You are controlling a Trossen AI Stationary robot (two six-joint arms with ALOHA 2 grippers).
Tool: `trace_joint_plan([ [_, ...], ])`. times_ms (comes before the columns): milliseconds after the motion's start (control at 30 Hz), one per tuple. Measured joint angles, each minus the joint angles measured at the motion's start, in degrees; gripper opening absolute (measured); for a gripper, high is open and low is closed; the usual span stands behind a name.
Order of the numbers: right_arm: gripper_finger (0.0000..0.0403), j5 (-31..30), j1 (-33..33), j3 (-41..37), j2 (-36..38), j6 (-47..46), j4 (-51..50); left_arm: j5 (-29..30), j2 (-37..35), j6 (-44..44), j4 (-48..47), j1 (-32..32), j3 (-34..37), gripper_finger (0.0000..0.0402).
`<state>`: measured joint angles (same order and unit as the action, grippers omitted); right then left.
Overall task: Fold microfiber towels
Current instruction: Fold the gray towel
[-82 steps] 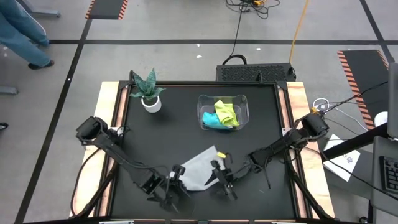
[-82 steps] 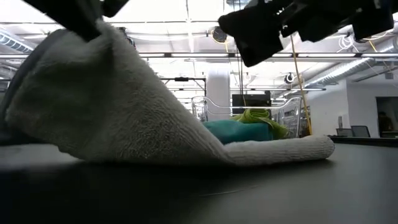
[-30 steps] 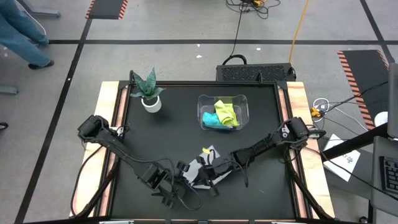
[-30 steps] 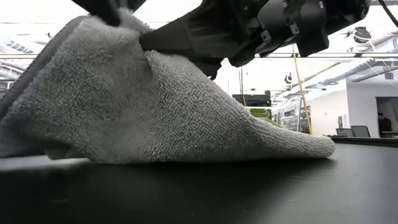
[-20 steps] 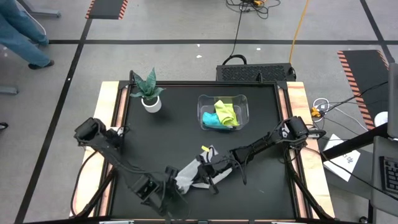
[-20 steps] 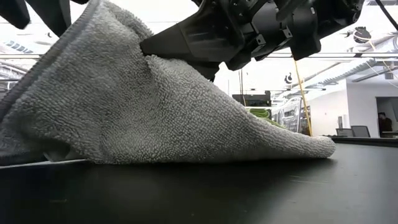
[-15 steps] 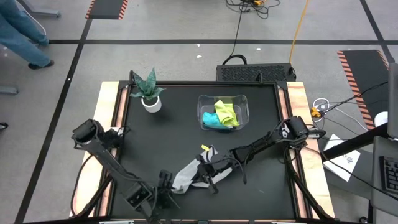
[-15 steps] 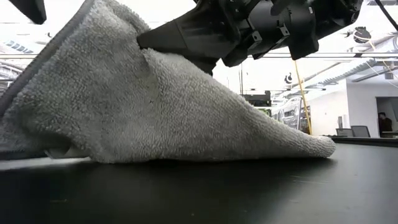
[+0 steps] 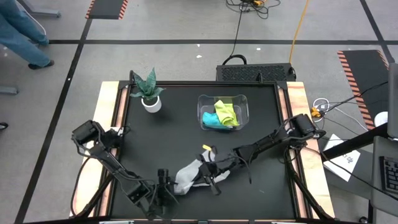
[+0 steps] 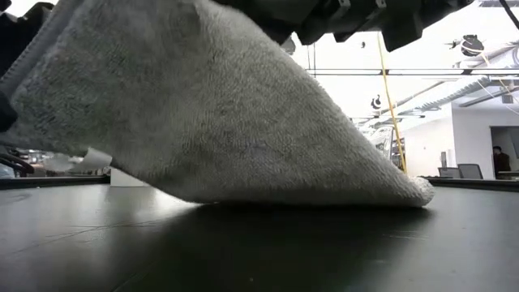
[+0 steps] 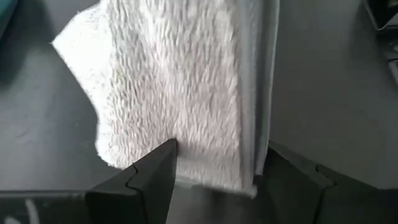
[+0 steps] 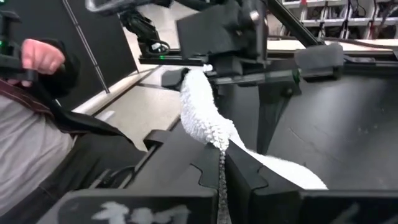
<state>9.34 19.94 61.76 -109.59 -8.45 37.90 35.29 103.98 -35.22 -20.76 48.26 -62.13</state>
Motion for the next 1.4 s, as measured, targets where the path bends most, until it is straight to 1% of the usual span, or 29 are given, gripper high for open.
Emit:
trace_joint_plan([
  [167, 0.0, 0.0, 0.6, 0.0, 0.6, 0.3, -0.3, -0.1, 0.0, 0.2, 0.9, 0.1, 1.0, 0.023],
  [267, 0.0, 0.0, 0.7, 0.0, 0.5, 0.3, -0.4, 0.9, 0.0, 1.3, 1.0, -0.4, 1.1, 0.0229],
  [367, 0.0, 0.0, 0.9, 0.0, 0.5, 0.5, -0.4, 2.1, 0.0, 3.4, 0.9, -0.9, 1.1, 0.0209],
  [433, 0.0, 0.0, 1.2, 0.0, 0.5, 0.6, 0.0, 3.5, 0.0, 5.2, 1.0, -1.2, 1.1, 0.0177],
  [467, 0.0, 0.0, 1.4, 0.0, 0.5, 0.6, 0.1, 4.1, 0.0, 6.2, 0.9, -1.4, 1.1, 0.0154],
  [600, 0.0, 0.3, 1.7, 0.0, 0.5, 0.6, -0.5, 3.5, -0.1, 9.2, 1.0, -2.4, 1.1, 0.0037],
  [633, 0.0, 0.5, 1.8, 0.0, 0.5, 0.8, -0.7, 2.3, -0.1, 10.1, 1.0, -2.7, 1.1, 0.0019],
  [700, 0.0, 1.5, 1.8, 0.0, 1.0, 1.0, -1.8, 0.8, -0.9, 11.5, 0.0, -3.2, 1.0, 0.0014],
  [767, 0.0, 1.6, 1.6, 0.0, 2.4, 1.6, -3.5, 0.7, -2.9, 11.7, -3.8, -3.8, 0.2, 0.0014],
  [900, 0.0, 1.2, 0.5, 0.0, 9.0, 3.2, -9.7, 1.6, -9.1, 9.8, -16.6, -5.4, -2.8, 0.0005],
  [967, 0.0, 0.9, -0.3, 0.0, 12.9, 4.4, -12.8, 2.6, -12.6, 9.7, -21.7, -6.8, -4.2, 0.0007],
  [1033, 0.0, 0.7, -1.4, 0.0, 17.5, 5.5, -16.7, 2.7, -16.0, 10.8, -24.7, -8.7, -6.2, 0.0005],
  [1200, 0.0, -0.3, -6.2, 0.0, 28.1, 6.9, -23.1, 2.4, -22.7, 17.3, -30.7, -14.8, -13.2, 0.0004],
  [1300, 0.0, -0.3, -9.7, 0.0, 32.7, 7.2, -26.9, 1.8, -24.2, 21.1, -35.7, -18.5, -18.7, 0.0004],
  [1400, 0.0, -0.3, -12.7, 0.0, 35.0, 7.3, -28.8, 0.8, -24.5, 24.1, -41.1, -22.3, -25.0, 0.0004],
])
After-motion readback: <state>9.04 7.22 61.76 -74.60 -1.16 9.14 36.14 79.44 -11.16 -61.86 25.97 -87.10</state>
